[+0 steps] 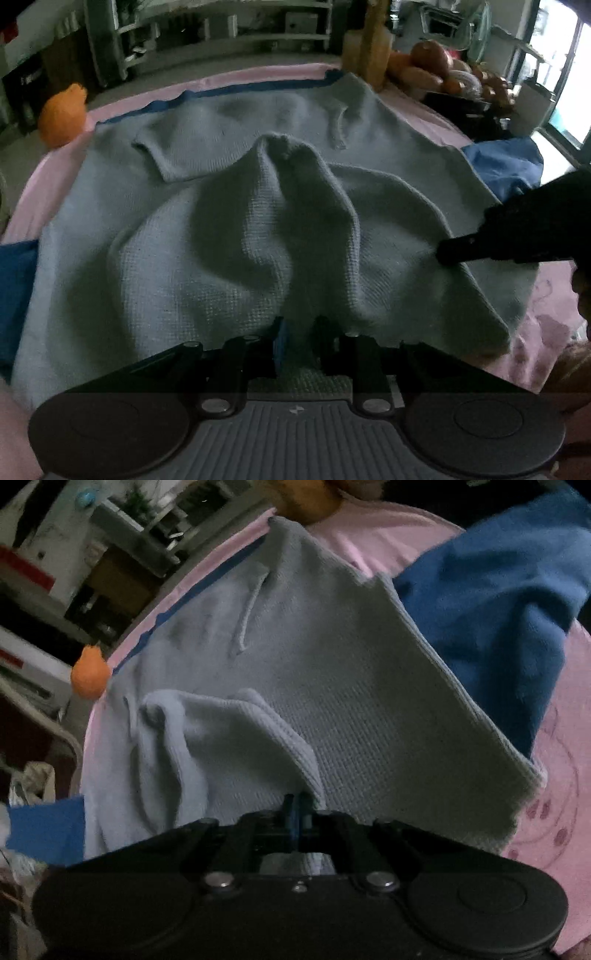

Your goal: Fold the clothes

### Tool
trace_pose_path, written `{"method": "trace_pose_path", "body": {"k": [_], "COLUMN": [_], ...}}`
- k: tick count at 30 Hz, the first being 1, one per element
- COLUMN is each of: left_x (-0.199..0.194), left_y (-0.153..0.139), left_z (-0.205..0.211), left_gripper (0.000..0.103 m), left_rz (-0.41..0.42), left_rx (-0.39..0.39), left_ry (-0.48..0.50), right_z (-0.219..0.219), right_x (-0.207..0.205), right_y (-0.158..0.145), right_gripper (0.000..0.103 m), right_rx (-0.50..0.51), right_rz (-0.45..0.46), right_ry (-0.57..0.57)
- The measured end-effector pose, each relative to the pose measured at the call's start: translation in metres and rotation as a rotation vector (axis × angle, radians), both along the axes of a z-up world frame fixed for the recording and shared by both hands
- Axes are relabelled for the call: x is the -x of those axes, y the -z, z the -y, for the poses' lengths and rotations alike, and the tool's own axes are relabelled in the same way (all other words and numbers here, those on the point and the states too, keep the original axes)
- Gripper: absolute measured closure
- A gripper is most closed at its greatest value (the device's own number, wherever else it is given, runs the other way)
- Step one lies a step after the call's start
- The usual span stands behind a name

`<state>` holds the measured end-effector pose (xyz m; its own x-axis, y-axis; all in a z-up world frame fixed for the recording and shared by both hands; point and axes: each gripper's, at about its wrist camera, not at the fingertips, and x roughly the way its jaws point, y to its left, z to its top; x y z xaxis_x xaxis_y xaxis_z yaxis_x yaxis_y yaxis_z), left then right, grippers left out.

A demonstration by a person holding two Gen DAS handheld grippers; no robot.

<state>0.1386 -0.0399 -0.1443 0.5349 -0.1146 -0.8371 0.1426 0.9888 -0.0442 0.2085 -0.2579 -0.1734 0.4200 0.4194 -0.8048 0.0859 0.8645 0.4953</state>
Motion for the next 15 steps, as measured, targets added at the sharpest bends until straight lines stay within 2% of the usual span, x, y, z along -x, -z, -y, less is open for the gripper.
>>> {"method": "trace_pose_path", "body": {"k": [3,6,10,13,15], "left_x": [0.001,0.009,0.009,0.003,-0.002], "left_y": [-0.016,-0.041,-0.072,-0.081,-0.078], "left_z": [0.004,0.018,0.049,0.076,0.094], "left_gripper": [0.086,0.084,0.084,0.083,0.083], "left_rz": [-0.021,0.020,0.074,0.079,0.074], "left_rx": [-0.017,0.006,0.055,0.087,0.077], "left_ry": [-0.037,-0.015,0.047,0.104,0.137], "right_z": [-0.001,0.018,0.071,0.117,0.148], "right_x": [0.008,0.019,0.032,0.033,0.026], "right_y": [-0.010,-0.033,-0.076,-0.097,-0.102], "right_gripper": [0.098,0.095,0.090,0.079,0.076], "right_rx": [0.025,-0.018,-0.075,-0.065,-0.047], "right_rz": [0.044,0.115,0.234,0.296,0.312], "right_ry": [-0.012,0.036,0.177,0.296,0.379]}}
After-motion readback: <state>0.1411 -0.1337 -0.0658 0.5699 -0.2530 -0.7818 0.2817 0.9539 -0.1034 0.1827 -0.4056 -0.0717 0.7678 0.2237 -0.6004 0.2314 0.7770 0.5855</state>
